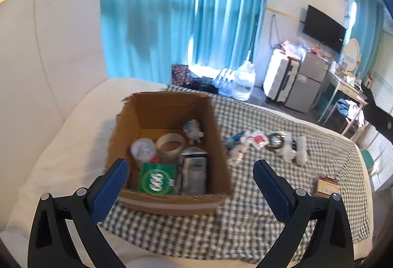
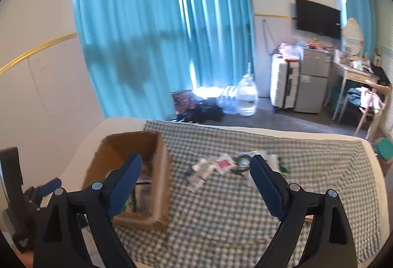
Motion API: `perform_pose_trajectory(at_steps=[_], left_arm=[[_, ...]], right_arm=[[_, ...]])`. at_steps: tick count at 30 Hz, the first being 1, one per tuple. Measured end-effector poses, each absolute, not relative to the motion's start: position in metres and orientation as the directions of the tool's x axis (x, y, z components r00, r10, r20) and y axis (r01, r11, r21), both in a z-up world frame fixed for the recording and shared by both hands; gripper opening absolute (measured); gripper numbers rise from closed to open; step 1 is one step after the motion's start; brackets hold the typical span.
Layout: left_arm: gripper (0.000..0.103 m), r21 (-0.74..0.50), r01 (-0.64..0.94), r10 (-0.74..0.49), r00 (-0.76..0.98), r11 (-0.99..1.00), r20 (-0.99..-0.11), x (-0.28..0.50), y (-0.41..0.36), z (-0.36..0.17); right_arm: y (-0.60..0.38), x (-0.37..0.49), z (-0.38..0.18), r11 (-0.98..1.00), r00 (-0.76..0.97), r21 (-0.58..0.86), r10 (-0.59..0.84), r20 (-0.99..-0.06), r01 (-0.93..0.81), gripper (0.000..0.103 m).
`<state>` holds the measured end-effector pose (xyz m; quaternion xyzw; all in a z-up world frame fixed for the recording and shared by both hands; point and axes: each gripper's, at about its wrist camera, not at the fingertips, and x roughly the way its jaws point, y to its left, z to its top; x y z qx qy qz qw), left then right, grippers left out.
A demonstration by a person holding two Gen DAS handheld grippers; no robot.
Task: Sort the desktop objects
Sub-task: 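Move both tools back toward the amoxicillin box and remaining items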
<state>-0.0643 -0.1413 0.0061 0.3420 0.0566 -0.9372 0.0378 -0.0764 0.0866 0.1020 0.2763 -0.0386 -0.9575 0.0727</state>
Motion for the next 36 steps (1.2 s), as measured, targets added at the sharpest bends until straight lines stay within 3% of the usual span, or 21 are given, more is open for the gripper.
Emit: perform_pose_trajectory(at_steps=[6,14,22,27,36], left_arm=[[0.103,-0.085,0.071,-0.001,-0.77,-0.994,-0.638,-0.057,-0.087,0.008],[0.103,0.01,-0.011,0.002,-0.753,-1.0,-0.658,-0.05,-0.014,0.001],[0.103,0.003,-0.032,0.022,-0.75,-0.999,-0.661,-0.046,0.015,-0.011],[0.103,0.008,-0.069,0.045,-0.738,-0.998,-0.674,-0.047,0.034,-0.03],[0.103,0.009,-0.115,0.071,-0.674,-0.993,-0.736,-0.081,0.057,-0.079]], right_arm=[[0.14,-0.045,0.095,-0.996,-0.851,0.086,-0.066,-0.521,0.024,0.09],[0.217,-0.02,0.061,-0.978,-0.84,0.196,-0.042,-0.541,-0.077,0.09],[0.292,0.008,0.021,-0.961,-0.819,0.234,-0.014,-0.573,-0.148,0.09],[0.317,0.019,0.008,-0.952,-0.818,0.239,0.018,-0.575,-0.189,0.09],[0.327,-0.011,-0.04,-0.941,-0.749,0.242,0.016,-0.662,-0.235,0.09]])
